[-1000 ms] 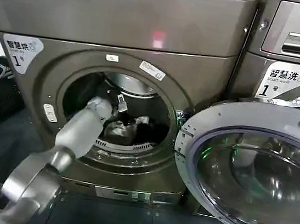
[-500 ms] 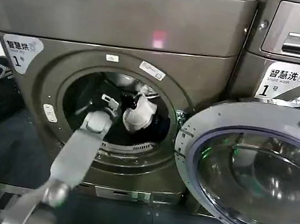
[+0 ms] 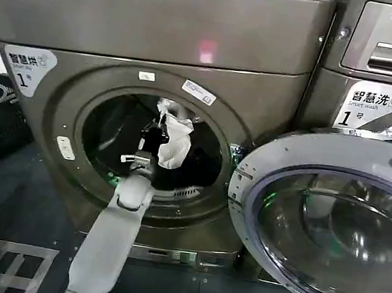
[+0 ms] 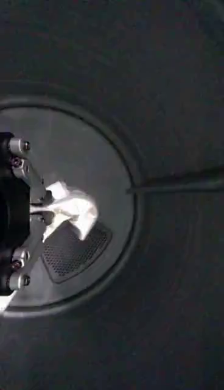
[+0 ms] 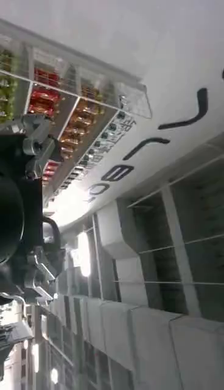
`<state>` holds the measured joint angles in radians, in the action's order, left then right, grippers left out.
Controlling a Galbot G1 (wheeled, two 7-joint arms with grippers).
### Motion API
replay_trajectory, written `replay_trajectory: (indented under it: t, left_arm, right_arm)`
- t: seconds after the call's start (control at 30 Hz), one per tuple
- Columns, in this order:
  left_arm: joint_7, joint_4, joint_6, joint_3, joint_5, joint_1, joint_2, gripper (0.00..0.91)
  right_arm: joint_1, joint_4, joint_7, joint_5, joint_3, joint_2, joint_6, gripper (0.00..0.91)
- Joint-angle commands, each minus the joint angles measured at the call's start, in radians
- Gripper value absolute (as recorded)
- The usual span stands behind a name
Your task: Grasp the clothes from the dryer.
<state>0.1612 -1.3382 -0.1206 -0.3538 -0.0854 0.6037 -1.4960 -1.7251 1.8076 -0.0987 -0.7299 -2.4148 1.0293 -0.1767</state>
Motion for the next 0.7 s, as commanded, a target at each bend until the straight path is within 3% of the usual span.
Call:
replay_trajectory:
  t: [0.03,0.7]
  left_arm:
    - [0.058,-0.046,-0.009,-0.012,-0.012,0.042,-0.020,0.000]
    - [0.051,-0.024,0.039,-0.004,0.006,0.002,-0.003,0.000]
  right_arm:
    - [-0.001,0.006,0.002,-0.008,-0.001,0.002,0.004,0.907]
    - [-0.008,0.007,0.007,-0.039,-0.014,-0.006,-0.041,0.907]
